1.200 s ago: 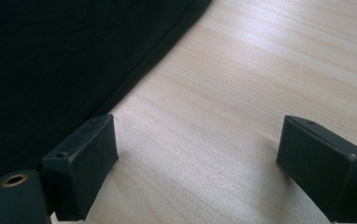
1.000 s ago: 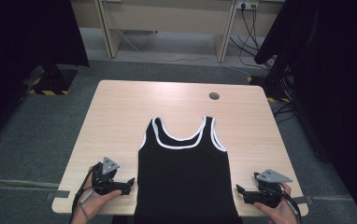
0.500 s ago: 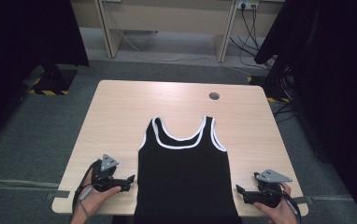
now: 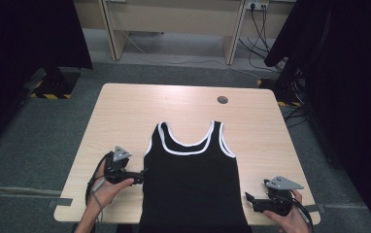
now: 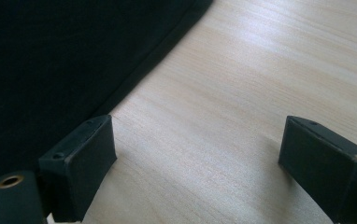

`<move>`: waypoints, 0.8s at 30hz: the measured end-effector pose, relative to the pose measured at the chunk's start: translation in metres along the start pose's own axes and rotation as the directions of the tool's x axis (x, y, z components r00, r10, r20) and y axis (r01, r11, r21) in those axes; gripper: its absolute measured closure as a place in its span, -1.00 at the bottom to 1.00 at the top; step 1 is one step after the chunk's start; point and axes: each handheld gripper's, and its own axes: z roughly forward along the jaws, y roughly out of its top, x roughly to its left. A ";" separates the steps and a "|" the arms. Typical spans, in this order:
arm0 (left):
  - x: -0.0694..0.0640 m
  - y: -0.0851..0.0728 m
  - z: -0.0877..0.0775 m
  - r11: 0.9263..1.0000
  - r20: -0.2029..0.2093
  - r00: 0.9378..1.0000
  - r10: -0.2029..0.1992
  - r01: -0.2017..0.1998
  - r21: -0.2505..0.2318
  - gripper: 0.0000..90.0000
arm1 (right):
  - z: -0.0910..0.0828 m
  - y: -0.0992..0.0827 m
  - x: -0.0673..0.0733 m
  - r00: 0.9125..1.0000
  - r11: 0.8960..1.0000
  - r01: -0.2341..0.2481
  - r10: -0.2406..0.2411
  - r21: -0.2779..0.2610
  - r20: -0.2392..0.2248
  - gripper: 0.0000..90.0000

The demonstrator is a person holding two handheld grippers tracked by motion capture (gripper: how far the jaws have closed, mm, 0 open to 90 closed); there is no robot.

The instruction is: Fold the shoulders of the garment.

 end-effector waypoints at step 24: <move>0.004 0.067 0.061 0.999 -0.040 0.999 0.036 -0.036 -0.001 -0.84 | 0.000 0.000 0.000 1.000 1.000 0.003 -0.003 0.001 -0.004 -0.76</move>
